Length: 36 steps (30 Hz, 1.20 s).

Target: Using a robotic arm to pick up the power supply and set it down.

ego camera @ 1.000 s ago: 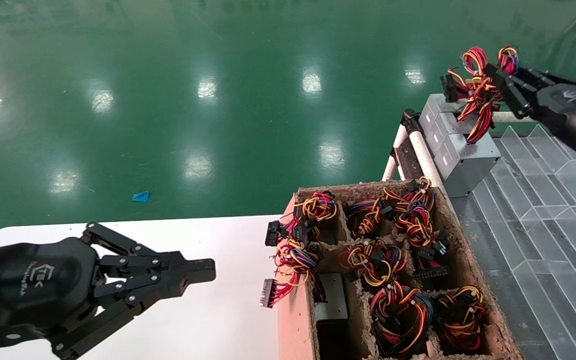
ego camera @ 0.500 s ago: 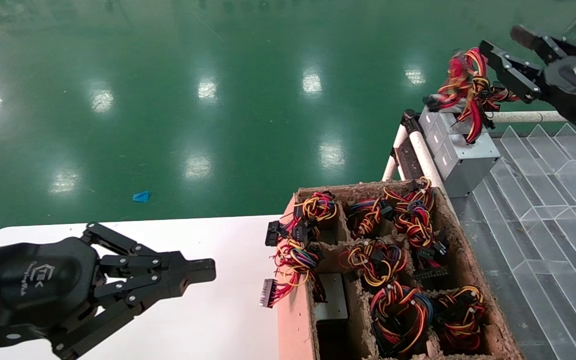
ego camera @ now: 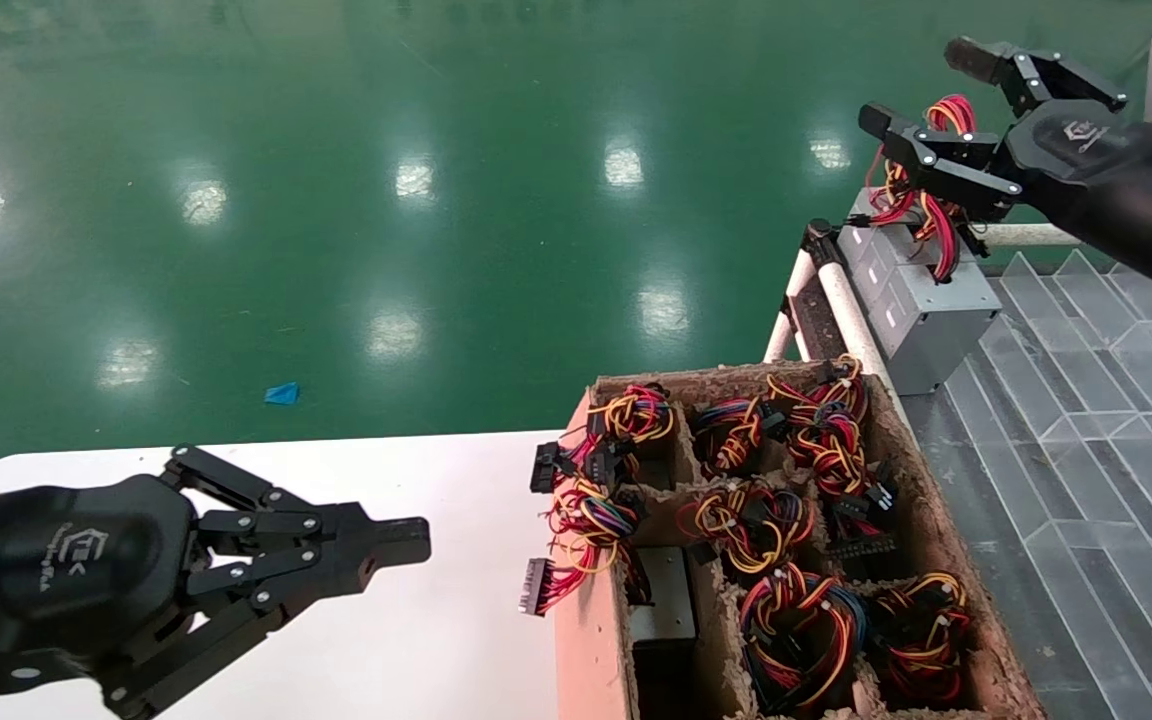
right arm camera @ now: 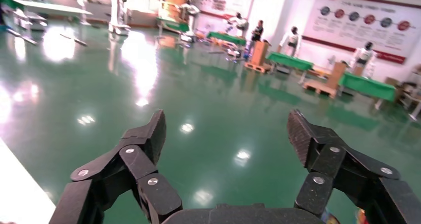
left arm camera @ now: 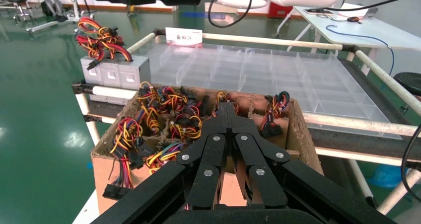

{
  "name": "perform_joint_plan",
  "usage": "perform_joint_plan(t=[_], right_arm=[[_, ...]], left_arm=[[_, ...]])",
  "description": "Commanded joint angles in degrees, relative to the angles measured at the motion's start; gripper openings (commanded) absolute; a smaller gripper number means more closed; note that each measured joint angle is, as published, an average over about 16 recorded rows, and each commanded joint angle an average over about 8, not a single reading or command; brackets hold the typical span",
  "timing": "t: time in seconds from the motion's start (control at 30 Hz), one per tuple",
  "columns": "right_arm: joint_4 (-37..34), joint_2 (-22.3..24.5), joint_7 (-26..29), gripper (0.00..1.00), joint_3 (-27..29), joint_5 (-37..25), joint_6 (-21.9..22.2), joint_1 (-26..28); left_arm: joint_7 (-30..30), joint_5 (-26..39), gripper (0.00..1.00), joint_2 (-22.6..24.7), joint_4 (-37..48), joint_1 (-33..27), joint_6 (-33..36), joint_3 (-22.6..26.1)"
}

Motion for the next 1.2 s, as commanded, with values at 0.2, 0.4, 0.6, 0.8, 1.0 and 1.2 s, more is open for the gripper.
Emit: perform_joint_plan(t=[0.2,0.4,0.6,0.8,1.0,1.2], right_arm=[[7.85,1.64,5.02,1.0,1.95,-0.79,-1.41,-4.01],[14.67,3.02,9.47,1.0,3.64,-1.49,-2.69,-7.53],[21.47,4.39,13.9,1.0,5.33,-2.18,-3.98,-11.04],[28.29,5.76,18.35,1.0,7.03,-2.88,-5.26,-14.57],[35.11,7.13,22.79,1.0,8.73,-3.57,-6.55,-18.09],[41.93,8.51,27.24,1.0,10.42,-4.27,-7.83,-21.61]], left_arm=[[0.0,0.0,1.0,0.0,0.01,0.0,0.0,0.0],[0.0,0.0,1.0,0.0,0.01,0.0,0.0,0.0],[0.0,0.0,1.0,0.0,0.01,0.0,0.0,0.0],[0.0,0.0,1.0,0.0,0.01,0.0,0.0,0.0],[0.0,0.0,1.0,0.0,0.01,0.0,0.0,0.01],[0.01,-0.01,1.0,0.0,0.01,0.0,0.0,0.01]])
